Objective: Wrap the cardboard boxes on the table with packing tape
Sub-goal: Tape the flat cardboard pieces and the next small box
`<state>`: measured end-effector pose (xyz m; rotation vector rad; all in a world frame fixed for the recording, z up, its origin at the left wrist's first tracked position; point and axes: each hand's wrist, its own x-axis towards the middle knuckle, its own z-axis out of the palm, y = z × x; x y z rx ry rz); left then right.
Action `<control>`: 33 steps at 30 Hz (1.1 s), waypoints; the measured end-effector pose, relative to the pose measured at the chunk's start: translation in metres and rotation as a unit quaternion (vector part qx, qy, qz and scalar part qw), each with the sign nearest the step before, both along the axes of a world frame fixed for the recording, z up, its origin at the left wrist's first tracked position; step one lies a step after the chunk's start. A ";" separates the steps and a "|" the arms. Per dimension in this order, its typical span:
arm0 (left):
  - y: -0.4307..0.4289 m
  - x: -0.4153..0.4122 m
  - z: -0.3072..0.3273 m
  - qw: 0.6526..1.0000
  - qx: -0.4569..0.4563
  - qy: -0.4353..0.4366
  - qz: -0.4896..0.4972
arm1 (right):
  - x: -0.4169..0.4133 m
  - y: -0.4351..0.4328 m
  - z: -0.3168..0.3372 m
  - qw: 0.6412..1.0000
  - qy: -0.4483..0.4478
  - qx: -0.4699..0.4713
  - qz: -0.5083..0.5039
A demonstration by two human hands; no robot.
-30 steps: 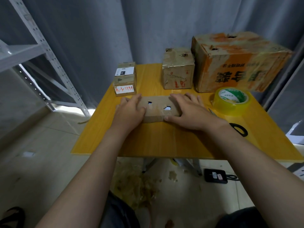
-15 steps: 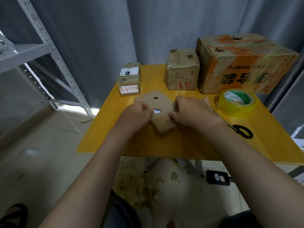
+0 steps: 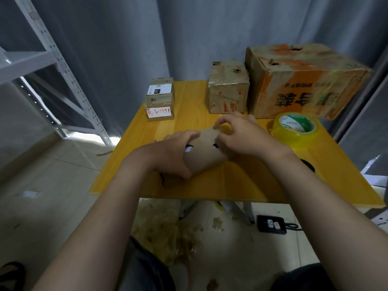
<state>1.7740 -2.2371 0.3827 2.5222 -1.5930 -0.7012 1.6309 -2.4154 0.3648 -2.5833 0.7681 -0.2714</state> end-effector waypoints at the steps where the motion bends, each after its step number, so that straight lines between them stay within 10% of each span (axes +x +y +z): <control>1: -0.001 0.004 0.000 1.000 -0.007 0.005 -0.015 | -0.001 -0.003 0.000 0.999 0.033 0.009 -0.013; 10: -0.004 0.024 -0.019 0.992 -0.127 -0.005 0.012 | 0.003 -0.005 -0.006 0.983 0.031 0.149 -0.100; 25: -0.014 0.005 -0.023 0.994 -0.088 -0.047 0.044 | -0.011 -0.003 0.016 0.989 0.004 0.005 -0.147; 33: -0.024 -0.026 -0.013 0.954 -0.293 0.013 0.060 | -0.051 -0.051 0.013 0.953 0.143 -0.091 -0.252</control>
